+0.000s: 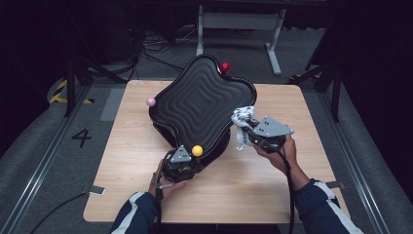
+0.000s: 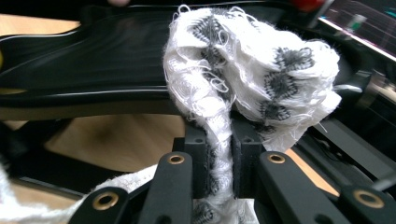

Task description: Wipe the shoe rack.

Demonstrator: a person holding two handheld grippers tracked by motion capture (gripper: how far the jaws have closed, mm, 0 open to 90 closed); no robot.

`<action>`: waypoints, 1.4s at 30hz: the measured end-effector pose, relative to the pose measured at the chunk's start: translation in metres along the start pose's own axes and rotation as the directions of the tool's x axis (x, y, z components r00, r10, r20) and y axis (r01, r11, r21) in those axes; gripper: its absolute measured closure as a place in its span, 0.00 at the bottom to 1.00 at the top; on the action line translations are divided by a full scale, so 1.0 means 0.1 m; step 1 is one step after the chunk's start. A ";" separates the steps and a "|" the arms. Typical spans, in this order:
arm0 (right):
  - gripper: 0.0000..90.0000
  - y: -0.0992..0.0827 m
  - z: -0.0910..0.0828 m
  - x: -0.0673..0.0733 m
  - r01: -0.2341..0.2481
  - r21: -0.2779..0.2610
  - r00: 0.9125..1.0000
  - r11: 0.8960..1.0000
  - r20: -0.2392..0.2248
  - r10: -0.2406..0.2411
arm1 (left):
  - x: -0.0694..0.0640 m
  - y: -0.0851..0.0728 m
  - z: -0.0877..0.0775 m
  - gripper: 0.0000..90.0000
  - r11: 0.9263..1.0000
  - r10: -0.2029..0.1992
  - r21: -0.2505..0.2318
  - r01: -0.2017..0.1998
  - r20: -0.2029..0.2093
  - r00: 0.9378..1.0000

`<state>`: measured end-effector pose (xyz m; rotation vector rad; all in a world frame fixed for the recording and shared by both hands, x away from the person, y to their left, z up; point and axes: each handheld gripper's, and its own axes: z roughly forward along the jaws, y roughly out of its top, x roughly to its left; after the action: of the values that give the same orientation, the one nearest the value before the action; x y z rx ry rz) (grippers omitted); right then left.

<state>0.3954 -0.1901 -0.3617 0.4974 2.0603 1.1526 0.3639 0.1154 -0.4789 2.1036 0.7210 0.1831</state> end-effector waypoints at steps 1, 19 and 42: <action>0.90 -0.01 -0.01 -0.04 -0.010 -0.001 1.000 1.000 0.014 0.010 | 0.00 0.00 0.00 0.80 1.000 0.000 0.000 0.000 0.000 1.000; 0.89 -0.09 -0.01 -0.51 -0.114 0.014 0.985 0.993 0.135 0.111 | 0.00 0.00 0.00 0.80 1.000 0.000 -0.002 0.000 -0.003 1.000; 0.89 0.01 0.18 0.27 0.072 0.015 0.991 0.997 -0.113 -0.070 | 0.02 0.03 0.04 0.80 1.000 -0.008 -0.005 0.008 -0.020 1.000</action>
<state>0.3909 -0.1621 -0.3774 0.3719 2.1696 1.1428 0.3680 0.1126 -0.4790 2.0969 0.7403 0.2008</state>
